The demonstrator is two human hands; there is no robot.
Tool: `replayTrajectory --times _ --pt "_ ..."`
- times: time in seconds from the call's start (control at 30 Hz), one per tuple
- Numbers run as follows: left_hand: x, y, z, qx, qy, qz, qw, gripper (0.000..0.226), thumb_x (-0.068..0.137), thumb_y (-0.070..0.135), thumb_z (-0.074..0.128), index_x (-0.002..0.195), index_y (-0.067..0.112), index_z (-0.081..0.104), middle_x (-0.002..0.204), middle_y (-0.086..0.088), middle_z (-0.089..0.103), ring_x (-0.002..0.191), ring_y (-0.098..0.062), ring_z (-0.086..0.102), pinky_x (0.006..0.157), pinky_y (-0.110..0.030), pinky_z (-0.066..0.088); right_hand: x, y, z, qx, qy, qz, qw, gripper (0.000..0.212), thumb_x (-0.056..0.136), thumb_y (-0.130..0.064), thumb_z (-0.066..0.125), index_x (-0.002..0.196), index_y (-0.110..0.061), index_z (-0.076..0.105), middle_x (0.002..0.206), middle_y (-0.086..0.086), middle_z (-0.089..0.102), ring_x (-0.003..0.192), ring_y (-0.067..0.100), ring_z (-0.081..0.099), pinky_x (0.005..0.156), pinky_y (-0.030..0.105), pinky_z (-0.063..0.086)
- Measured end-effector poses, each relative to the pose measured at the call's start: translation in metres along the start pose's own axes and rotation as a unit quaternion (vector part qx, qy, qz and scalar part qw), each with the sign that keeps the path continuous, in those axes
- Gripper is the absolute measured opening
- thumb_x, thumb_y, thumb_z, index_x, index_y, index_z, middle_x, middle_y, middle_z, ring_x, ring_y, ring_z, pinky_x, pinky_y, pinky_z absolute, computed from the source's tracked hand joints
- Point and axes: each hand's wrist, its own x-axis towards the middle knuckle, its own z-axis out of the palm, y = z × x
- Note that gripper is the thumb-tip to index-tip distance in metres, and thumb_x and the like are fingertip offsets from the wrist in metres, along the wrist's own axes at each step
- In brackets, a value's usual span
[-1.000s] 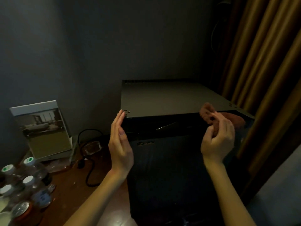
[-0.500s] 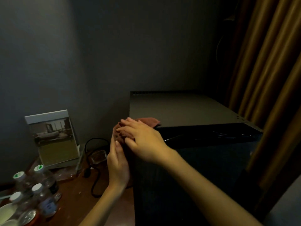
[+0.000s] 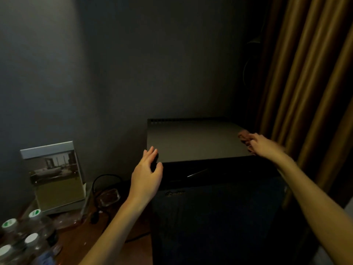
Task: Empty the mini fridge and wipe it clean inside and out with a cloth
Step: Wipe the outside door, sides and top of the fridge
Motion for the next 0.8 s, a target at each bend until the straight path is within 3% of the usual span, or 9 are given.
replayTrajectory --times 0.1,0.17,0.27,0.4,0.47,0.57,0.67,0.73,0.8 --pt "0.012 0.008 0.0 0.055 -0.042 -0.031 0.997 0.054 0.102 0.019 0.041 0.152 0.011 0.022 0.16 0.001 0.016 0.148 -0.01 0.004 0.116 -0.027 0.014 0.019 0.002 0.007 -0.011 -0.01 0.029 0.999 0.04 0.097 -0.022 0.039 0.134 -0.012 0.05 0.137 0.017 0.05 0.118 0.035 0.051 0.101 0.045 0.043" --pt "0.016 0.012 0.001 0.071 -0.054 -0.046 0.995 0.056 0.103 0.02 0.038 0.153 0.009 0.016 0.161 -0.001 0.01 0.148 -0.013 0.0 0.117 -0.028 0.012 0.021 -0.028 0.015 0.0 -0.029 -0.006 1.0 0.041 0.1 -0.028 0.041 0.135 -0.01 0.05 0.145 0.014 0.042 0.126 0.034 0.045 0.106 0.041 0.038" --pt "0.018 0.015 0.001 0.071 -0.065 -0.06 0.994 0.058 0.103 0.02 0.037 0.154 0.009 0.012 0.162 -0.001 0.006 0.148 -0.013 -0.001 0.117 -0.027 0.01 -0.008 -0.105 0.027 -0.001 -0.054 -0.145 0.988 0.04 0.101 -0.024 0.041 0.138 -0.013 0.049 0.147 0.011 0.041 0.132 0.033 0.041 0.109 0.043 0.034" --pt "0.027 0.016 -0.001 0.126 -0.078 -0.07 0.987 0.059 0.102 0.015 0.034 0.154 0.005 0.009 0.162 -0.009 0.004 0.149 -0.02 0.006 0.116 -0.03 0.014 -0.063 -0.182 0.046 -0.005 -0.114 -0.353 0.929 0.045 0.104 -0.021 0.037 0.148 -0.018 0.036 0.158 0.003 0.025 0.144 0.023 0.02 0.118 0.037 0.015" --pt "0.032 0.016 -0.005 0.13 -0.082 -0.078 0.985 0.059 0.099 0.011 0.034 0.154 0.007 0.013 0.162 -0.01 0.006 0.148 -0.022 0.011 0.116 -0.032 0.016 -0.078 -0.187 0.048 0.049 -0.132 -0.375 0.916 0.048 0.104 -0.026 0.035 0.151 -0.026 0.027 0.16 -0.001 0.018 0.148 0.017 0.011 0.121 0.037 0.008" --pt "0.033 0.012 -0.008 0.141 -0.104 -0.06 0.983 0.052 0.102 0.013 0.03 0.153 0.008 0.02 0.161 -0.008 0.008 0.148 -0.021 0.012 0.116 -0.031 0.018 -0.062 -0.159 0.043 0.058 -0.126 -0.356 0.924 0.049 0.103 -0.022 0.037 0.151 -0.027 0.029 0.159 0.003 0.023 0.147 0.019 0.017 0.118 0.033 0.012" --pt "0.031 0.009 -0.004 0.122 -0.09 -0.062 0.987 0.051 0.104 0.015 0.028 0.153 0.008 0.016 0.162 -0.006 0.006 0.148 -0.018 0.011 0.115 -0.029 0.017 -0.014 -0.119 0.031 0.004 -0.105 -0.23 0.968 0.049 0.102 -0.02 0.036 0.15 -0.027 0.031 0.156 0.01 0.029 0.142 0.028 0.027 0.115 0.041 0.02" --pt "0.03 0.007 -0.001 0.099 -0.065 -0.063 0.991 0.052 0.104 0.014 0.029 0.154 0.01 0.015 0.162 -0.004 0.009 0.148 -0.017 0.013 0.115 -0.028 0.017 0.016 -0.103 0.027 -0.045 -0.094 -0.13 0.986 0.05 0.102 -0.029 0.031 0.151 -0.033 0.024 0.16 0.006 0.02 0.146 0.031 0.018 0.115 0.056 0.009" --pt "0.029 0.006 0.0 0.077 -0.039 -0.06 0.994 0.053 0.104 0.014 0.03 0.154 0.012 0.014 0.161 -0.002 0.014 0.147 -0.015 0.016 0.115 -0.026 0.018 0.031 -0.105 0.03 -0.062 -0.121 -0.092 0.986 0.051 0.103 -0.035 0.027 0.153 -0.036 0.016 0.162 0.005 0.008 0.147 0.037 0.004 0.113 0.062 -0.001"
